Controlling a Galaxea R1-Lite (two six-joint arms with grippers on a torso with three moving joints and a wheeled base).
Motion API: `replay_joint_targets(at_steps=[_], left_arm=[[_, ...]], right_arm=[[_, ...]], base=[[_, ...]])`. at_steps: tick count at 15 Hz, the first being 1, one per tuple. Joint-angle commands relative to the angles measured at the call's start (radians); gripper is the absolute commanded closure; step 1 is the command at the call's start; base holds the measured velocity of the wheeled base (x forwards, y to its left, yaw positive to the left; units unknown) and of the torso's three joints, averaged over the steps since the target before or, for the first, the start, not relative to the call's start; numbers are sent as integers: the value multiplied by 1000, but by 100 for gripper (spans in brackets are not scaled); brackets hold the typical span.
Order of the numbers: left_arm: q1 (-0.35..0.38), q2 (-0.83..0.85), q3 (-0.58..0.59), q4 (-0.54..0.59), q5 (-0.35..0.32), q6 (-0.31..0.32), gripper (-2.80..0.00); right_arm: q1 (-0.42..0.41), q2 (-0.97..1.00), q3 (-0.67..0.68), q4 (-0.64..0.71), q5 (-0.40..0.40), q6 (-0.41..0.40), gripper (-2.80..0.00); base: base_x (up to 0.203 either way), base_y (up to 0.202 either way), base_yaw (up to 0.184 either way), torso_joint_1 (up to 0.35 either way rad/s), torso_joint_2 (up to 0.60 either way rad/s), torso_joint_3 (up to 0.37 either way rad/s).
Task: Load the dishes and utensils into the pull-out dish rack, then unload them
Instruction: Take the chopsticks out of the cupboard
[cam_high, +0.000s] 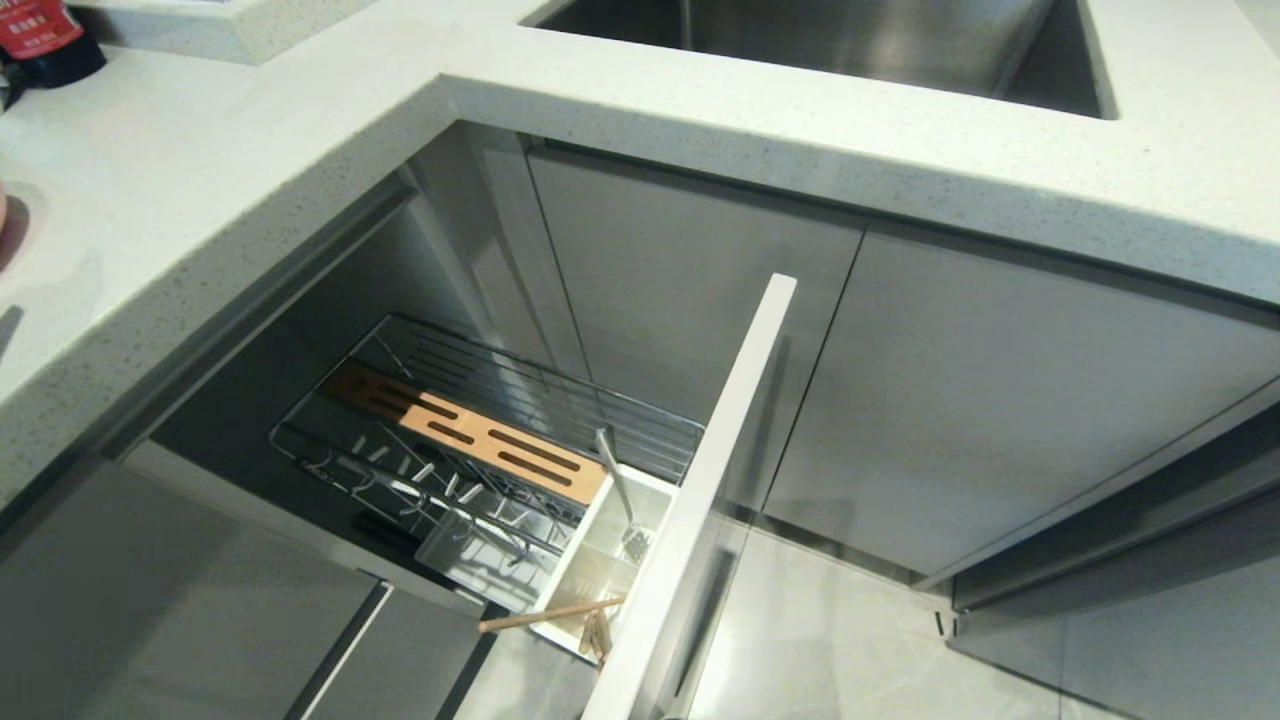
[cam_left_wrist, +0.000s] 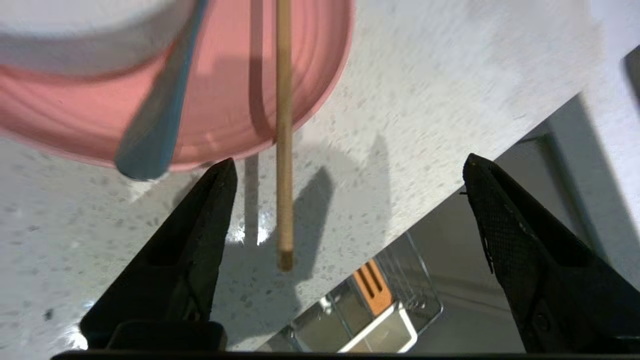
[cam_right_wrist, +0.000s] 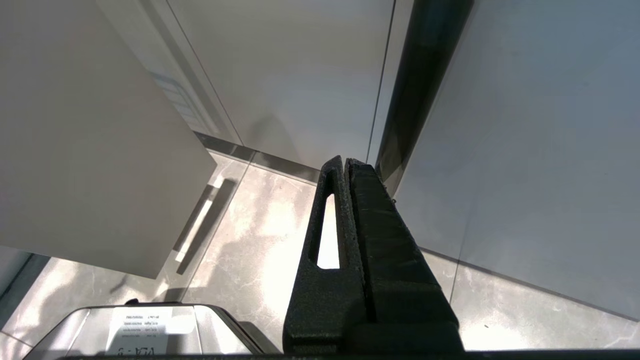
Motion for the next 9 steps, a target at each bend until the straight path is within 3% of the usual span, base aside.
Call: replay_joint_targets(at_steps=[1, 5, 7, 9], left_arm=[[-12, -51, -44, -2, 58, 2, 0], [-33, -62, -228, -19, 118, 32, 0], [-78, -53, -297, -121, 119, 37, 0], [-115, -21, -326, -157, 123, -52, 0]], right_arm=[[0, 1, 0, 0, 0, 0, 0], [0, 1, 0, 0, 0, 0, 0], [0, 1, 0, 0, 0, 0, 0], [0, 1, 0, 0, 0, 0, 0]], base=[[0, 0, 0, 0, 0, 0], [0, 0, 0, 0, 0, 0], [0, 0, 0, 0, 0, 0], [0, 0, 0, 0, 0, 0]])
